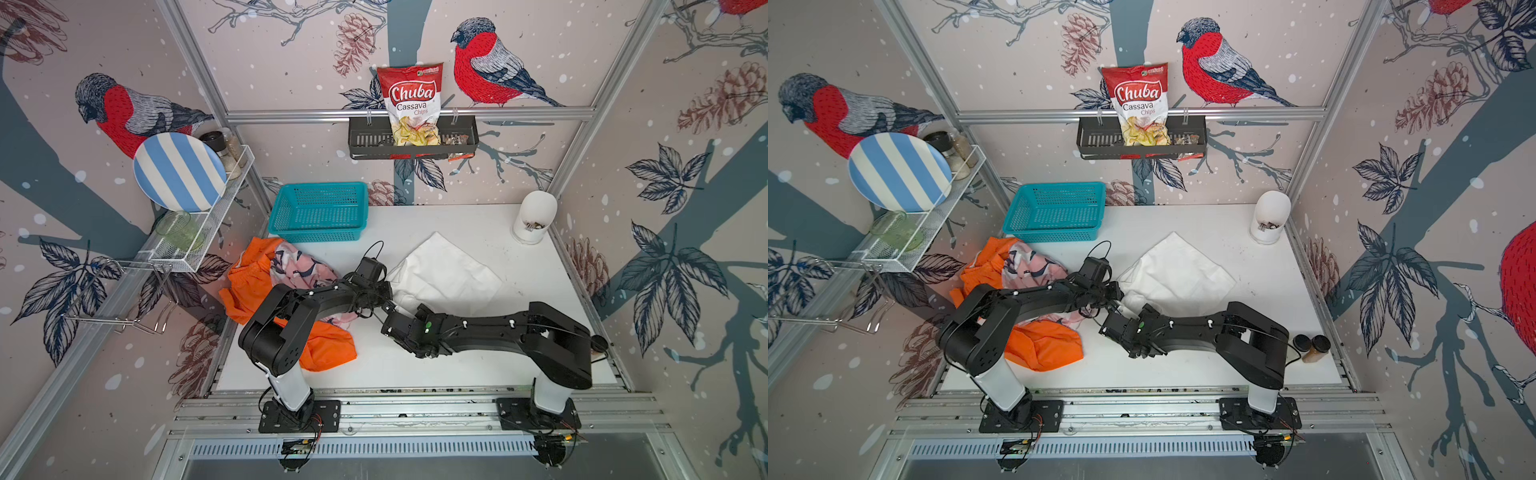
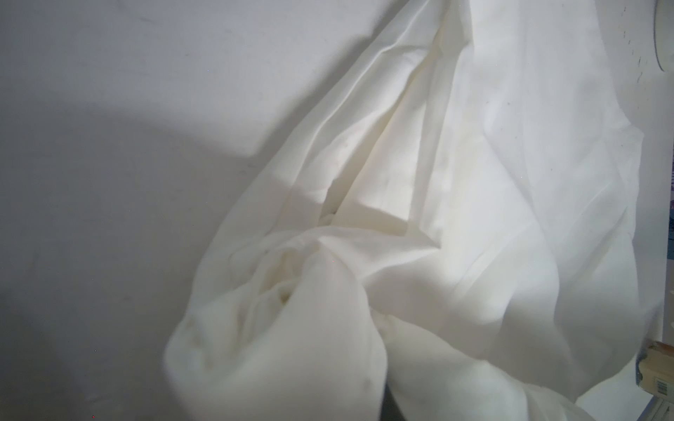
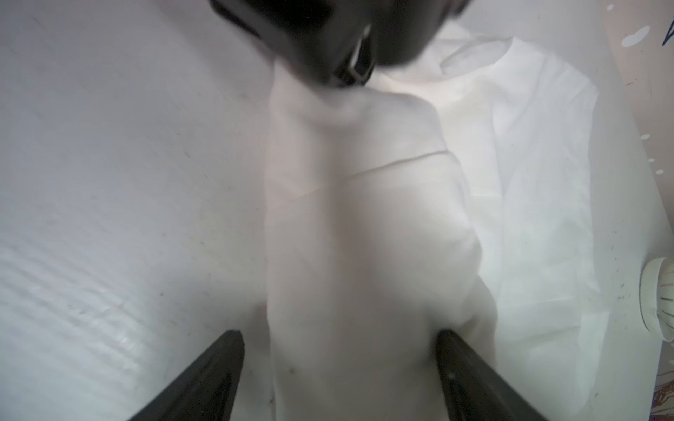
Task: Roll up the shorts
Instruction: Roll the shorts at the center of the board.
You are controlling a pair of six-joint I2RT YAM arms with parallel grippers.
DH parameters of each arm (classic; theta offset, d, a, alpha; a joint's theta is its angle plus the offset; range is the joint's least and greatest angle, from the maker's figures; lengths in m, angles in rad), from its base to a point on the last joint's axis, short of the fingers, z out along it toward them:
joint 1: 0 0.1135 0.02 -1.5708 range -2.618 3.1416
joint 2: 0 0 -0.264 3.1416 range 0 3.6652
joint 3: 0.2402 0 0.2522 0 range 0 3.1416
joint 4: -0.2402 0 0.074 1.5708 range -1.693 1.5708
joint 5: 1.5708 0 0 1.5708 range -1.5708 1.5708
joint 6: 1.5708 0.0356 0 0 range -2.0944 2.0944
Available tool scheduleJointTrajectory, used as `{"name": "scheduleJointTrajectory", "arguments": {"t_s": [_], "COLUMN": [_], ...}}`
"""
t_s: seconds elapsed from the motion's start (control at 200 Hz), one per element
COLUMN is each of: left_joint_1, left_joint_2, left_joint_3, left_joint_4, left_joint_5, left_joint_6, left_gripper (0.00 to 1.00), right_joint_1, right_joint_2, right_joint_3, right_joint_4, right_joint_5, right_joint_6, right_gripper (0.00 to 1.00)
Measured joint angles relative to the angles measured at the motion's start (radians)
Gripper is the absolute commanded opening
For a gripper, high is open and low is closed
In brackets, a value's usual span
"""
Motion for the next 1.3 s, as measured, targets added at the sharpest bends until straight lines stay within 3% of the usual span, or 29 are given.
{"name": "scheduleJointTrajectory", "arguments": {"t_s": [0.09,0.255,0.35,0.45,0.59,0.715,0.91,1.115,1.301], "left_joint_1": [0.012,0.037,0.046,0.060,0.076,0.080,0.082,0.058,-0.050], "left_joint_2": [-0.005,-0.006,-0.004,-0.008,-0.051,-0.109,-0.206,-0.249,-0.197], "left_joint_3": [-0.008,-0.008,0.006,0.030,0.057,0.072,0.093,0.113,0.135], "left_joint_4": [0.003,-0.004,-0.031,-0.081,-0.155,-0.203,-0.276,-0.314,-0.305], "left_joint_5": [0.011,0.042,0.052,0.036,-0.005,-0.041,-0.094,-0.105,-0.097], "left_joint_6": [0.004,0.018,0.026,0.040,0.052,0.058,0.069,0.068,0.032], "left_gripper": [0.20,0.21,0.28,0.41,0.56,0.64,0.70,0.72,0.76], "right_joint_1": [-0.001,-0.004,-0.012,-0.039,-0.142,-0.293,-0.451,-0.555,-0.577], "right_joint_2": [0.017,0.014,-0.011,-0.063,-0.150,-0.192,-0.133,-0.034,0.014], "right_joint_3": [-0.020,-0.044,-0.046,-0.050,-0.097,-0.219,-0.418,-0.580,-0.613], "right_joint_4": [0.028,0.060,0.063,0.073,0.155,0.343,0.737,1.155,1.328], "right_joint_5": [0.020,-0.036,-0.104,-0.236,-0.523,-0.832,-1.205,-1.395,-1.447], "right_joint_6": [0.001,0.008,0.027,0.059,0.137,0.276,0.560,0.851,0.977], "right_gripper": [0.65,0.18,0.05,0.03,0.02,0.02,0.00,0.00,0.01]}}
